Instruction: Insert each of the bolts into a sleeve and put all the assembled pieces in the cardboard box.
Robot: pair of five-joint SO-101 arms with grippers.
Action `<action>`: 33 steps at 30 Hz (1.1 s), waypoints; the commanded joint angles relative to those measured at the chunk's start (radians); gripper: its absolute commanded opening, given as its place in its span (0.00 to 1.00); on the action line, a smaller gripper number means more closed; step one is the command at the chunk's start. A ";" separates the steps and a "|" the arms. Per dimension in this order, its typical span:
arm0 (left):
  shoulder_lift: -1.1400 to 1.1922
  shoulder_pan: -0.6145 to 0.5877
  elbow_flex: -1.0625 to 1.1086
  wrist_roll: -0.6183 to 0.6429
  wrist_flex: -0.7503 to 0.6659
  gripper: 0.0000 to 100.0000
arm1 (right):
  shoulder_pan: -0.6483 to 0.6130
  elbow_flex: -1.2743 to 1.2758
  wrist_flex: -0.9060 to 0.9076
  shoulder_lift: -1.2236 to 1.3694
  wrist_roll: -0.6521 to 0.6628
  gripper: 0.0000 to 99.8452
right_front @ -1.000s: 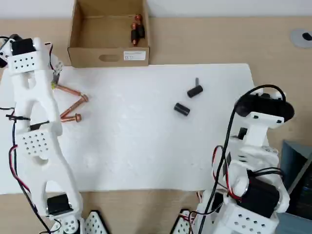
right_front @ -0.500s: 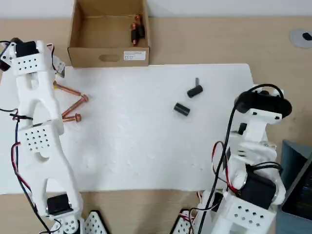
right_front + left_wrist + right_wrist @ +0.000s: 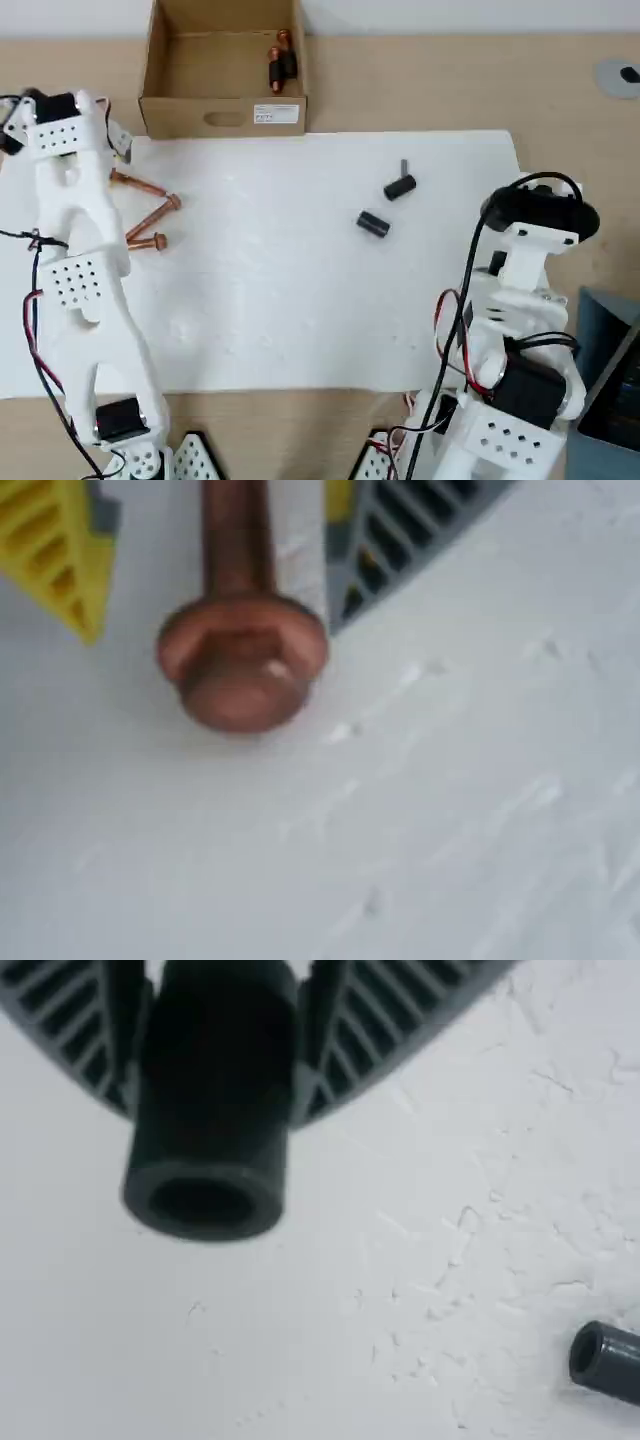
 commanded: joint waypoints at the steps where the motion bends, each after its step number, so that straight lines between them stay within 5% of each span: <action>1: 0.012 -0.006 -0.018 0.005 -0.020 0.16 | 0.004 -0.005 -0.018 -0.012 0.003 0.01; 8: 0.061 -0.009 -0.018 0.018 -0.038 0.15 | 0.005 -0.007 -0.017 -0.013 0.003 0.01; 13: 0.079 -0.017 -0.018 0.014 -0.089 0.00 | 0.008 -0.039 0.000 -0.013 0.003 0.01; 20: 0.071 -0.011 -0.040 0.014 -0.063 0.00 | 0.005 -0.048 0.000 -0.013 0.003 0.01; 33: -0.008 0.092 -0.594 -0.109 0.195 0.00 | 0.005 -0.131 0.005 -0.013 -0.005 0.01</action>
